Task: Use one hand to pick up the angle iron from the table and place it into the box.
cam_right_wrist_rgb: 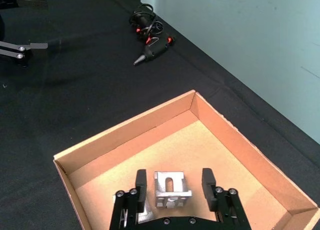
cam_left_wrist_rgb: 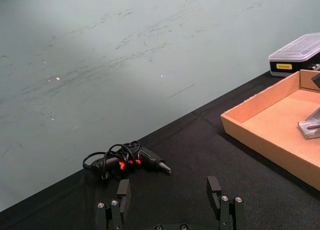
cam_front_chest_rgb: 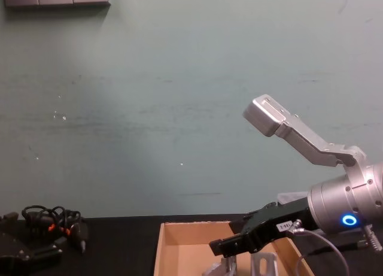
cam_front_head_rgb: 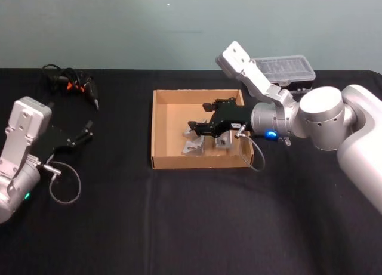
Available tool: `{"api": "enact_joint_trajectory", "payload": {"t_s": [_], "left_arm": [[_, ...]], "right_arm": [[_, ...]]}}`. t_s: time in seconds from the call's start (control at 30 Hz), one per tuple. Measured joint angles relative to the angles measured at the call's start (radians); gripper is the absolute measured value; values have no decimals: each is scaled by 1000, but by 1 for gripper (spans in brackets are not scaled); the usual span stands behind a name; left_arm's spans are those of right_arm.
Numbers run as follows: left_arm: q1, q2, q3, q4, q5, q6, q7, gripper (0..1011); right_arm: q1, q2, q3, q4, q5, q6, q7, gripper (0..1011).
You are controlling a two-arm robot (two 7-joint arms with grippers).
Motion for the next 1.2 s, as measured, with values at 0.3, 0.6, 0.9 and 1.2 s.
{"api": "enact_joint_trajectory", "payload": {"t_s": [0.3, 0.6, 0.9, 1.2], "left_arm": [[0, 0, 0, 0, 0, 0, 0, 1000], [0, 0, 0, 0, 0, 0, 0, 1000], [0, 0, 0, 0, 0, 0, 0, 1000], [0, 0, 0, 0, 0, 0, 0, 1000]], "right_arm": [[-13, 5, 14, -19, 3, -6, -6, 908], [-75, 50, 53, -144, 23, 7, -47, 1003], [-163, 107, 107, -306, 32, 5, -125, 1003], [-294, 170, 202, -482, 2, -25, -257, 1003]]}}
